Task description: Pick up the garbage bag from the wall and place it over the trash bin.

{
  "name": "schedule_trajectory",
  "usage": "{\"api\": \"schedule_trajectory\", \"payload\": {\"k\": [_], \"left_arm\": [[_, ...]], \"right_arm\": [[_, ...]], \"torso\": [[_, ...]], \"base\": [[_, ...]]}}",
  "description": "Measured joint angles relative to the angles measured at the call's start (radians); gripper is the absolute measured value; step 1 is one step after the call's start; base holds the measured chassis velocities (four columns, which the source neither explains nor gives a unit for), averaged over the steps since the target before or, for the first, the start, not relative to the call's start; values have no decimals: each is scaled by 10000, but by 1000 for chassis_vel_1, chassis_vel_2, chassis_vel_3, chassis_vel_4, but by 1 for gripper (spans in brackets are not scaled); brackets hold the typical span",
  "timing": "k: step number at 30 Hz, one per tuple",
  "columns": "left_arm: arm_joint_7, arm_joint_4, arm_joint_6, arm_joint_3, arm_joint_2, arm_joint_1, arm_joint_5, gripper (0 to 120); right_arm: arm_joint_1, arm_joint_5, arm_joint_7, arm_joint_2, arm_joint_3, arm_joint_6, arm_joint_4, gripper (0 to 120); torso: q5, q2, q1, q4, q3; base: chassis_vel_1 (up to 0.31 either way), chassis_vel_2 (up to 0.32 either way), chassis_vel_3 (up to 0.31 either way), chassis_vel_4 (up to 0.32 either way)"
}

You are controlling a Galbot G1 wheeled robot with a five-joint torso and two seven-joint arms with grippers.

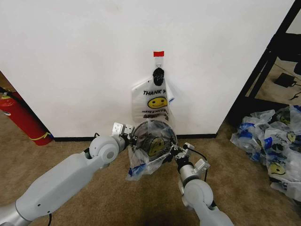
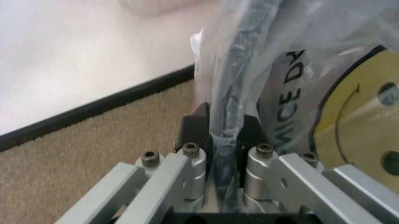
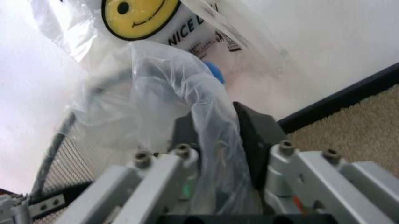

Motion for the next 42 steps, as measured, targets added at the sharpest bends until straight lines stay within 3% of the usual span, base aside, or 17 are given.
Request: {"api": "schedule_trajectory", "payload": {"k": [16,21,33,42], "left_arm": [[-363,-279,-7,-762,246,170,-555,4],[-517,-216,-11,-988,307,177,-762,4],[-654,-308,-19,-1172,454,319,-989,4],[-964,-161,-26,-1147,385,232,-974,4]], "right_arm": [[-501,433,-132,-100,137,-122,92,79],[-1069,688,-705,-321,268,7,376,98],[-1019,1937,-926,-350,724,432,232,100],[-1969,1157,-1249,-578,-117,-60,1044,100]], "torso": [[0,0,0,1,-1],[0,0,0,0,-1],[0,0,0,1,-1],[1,0,0,1,-1]], "base": [[0,0,0,0],[0,0,0,0],[0,0,0,0],[0,0,0,0]]}}
